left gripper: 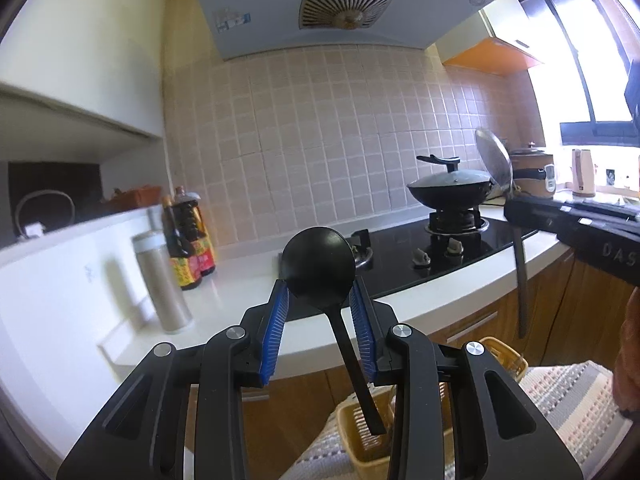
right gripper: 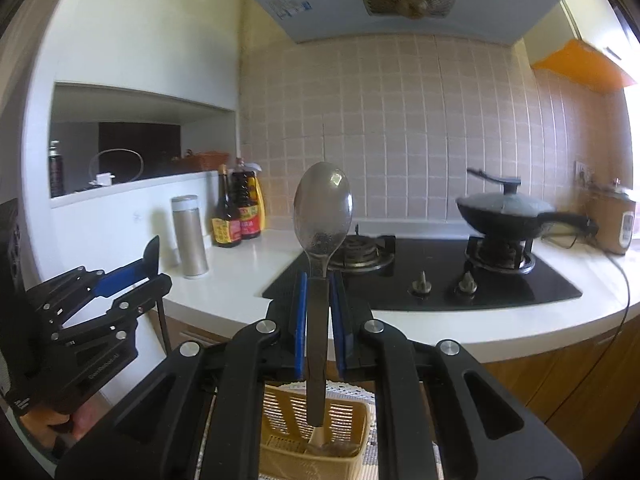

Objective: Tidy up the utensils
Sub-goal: 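Lower the clear spoon and black spoon into the yellow caddy and release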

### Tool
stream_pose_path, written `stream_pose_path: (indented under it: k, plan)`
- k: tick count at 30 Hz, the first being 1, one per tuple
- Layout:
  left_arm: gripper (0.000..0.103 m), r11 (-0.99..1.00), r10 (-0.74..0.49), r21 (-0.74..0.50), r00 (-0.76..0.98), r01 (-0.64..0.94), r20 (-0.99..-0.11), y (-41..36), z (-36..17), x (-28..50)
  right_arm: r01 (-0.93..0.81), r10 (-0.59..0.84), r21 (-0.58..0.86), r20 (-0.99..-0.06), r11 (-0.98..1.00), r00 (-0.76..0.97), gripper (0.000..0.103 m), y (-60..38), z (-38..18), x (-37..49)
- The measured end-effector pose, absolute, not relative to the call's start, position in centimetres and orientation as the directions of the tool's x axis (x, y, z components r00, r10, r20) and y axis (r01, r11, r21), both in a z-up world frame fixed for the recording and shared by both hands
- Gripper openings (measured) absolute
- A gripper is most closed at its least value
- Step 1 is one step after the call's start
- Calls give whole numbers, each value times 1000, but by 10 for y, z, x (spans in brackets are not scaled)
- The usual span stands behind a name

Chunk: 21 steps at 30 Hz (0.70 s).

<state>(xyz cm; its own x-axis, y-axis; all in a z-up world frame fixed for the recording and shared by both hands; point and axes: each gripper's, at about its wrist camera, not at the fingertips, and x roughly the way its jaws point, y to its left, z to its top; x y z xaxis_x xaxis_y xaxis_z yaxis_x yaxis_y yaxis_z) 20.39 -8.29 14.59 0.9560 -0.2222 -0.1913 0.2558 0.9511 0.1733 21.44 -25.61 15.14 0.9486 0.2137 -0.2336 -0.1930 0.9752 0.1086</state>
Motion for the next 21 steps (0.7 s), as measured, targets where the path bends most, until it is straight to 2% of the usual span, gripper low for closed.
stream_pose_path:
  k: [10, 21]
  plan:
    - [30, 947, -255, 133, 935, 293, -245, -81, 99, 238, -142, 169, 112, -284, 983, 944, 10, -261, 94, 250]
    - [32, 939, -286, 116, 920, 325, -266, -83, 79, 246, -118, 150, 121, -303, 986, 941, 10, -265, 71, 255]
